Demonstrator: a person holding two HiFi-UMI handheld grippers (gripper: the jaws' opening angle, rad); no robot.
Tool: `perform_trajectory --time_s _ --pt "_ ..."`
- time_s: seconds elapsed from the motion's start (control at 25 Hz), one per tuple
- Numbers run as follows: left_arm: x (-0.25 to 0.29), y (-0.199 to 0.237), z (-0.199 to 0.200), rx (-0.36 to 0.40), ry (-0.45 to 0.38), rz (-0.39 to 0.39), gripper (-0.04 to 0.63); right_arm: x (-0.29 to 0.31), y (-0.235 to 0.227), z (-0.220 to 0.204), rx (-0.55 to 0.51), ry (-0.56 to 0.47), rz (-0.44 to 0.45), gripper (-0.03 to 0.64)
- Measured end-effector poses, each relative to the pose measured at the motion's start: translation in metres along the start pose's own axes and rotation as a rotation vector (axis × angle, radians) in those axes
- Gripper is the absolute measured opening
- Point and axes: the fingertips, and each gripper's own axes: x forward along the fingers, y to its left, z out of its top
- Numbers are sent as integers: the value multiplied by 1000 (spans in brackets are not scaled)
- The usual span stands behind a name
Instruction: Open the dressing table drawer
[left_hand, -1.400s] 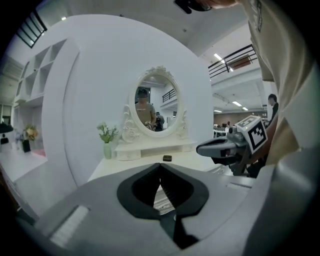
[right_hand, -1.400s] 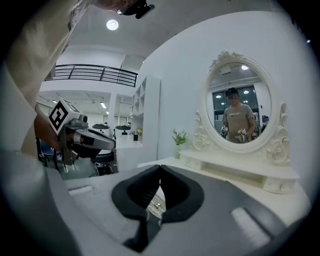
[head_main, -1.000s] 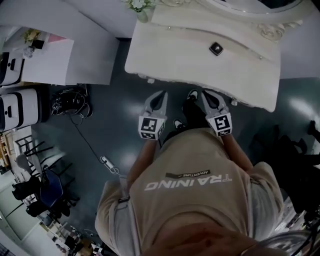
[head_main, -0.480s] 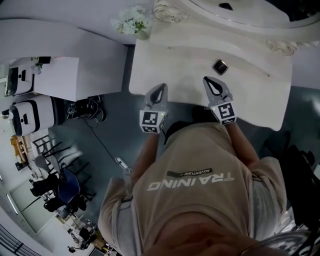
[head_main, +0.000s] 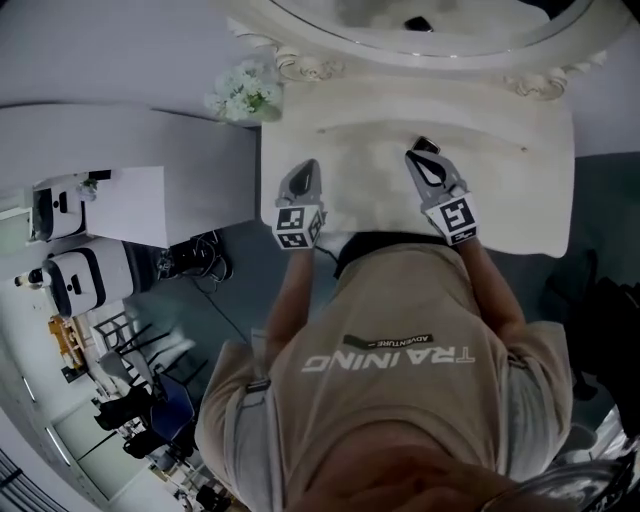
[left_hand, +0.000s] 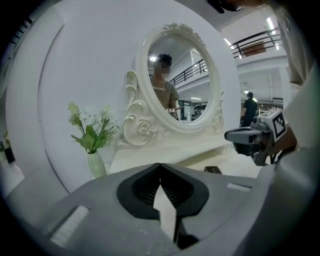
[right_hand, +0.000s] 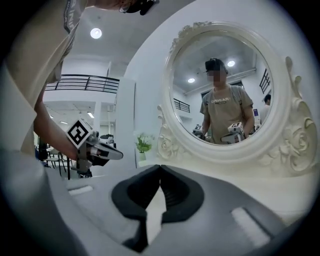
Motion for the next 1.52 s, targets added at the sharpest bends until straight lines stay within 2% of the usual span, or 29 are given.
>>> perform_trajectory --time_s 0.16,0.32,0.56,0.6,0.64,0.68,0.84,1.0,1.16,1.52 --pt "26 12 -16 -21 11 17 8 -10 -5 7 2 -4 -21 5" --pt "47 26 -36 -54 48 34 9 -18 -14 9 42 -3 -89 3" --pt "81 39 -50 -73 109 4 11 -22 4 33 23 1 -157 3" --pt "86 41 -54 -74 127 11 45 -23 8 38 27 0 -168 3" --pt "91 44 -58 -77 145 25 111 -25 11 41 37 2 -177 4" --pt "97 47 -63 -85 163 41 124 -27 14 42 51 8 -184 3" --pt "118 56 -78 -105 206 70 124 -30 20 34 59 59 -207 3" --pt "138 54 -80 -109 192 66 124 -36 22 28 53 81 -264 5" --pt "136 56 -83 -105 175 63 104 -46 31 22 84 87 -335 3" --pt "112 51 -88 -91 216 44 98 -52 37 30 99 68 -364 3"
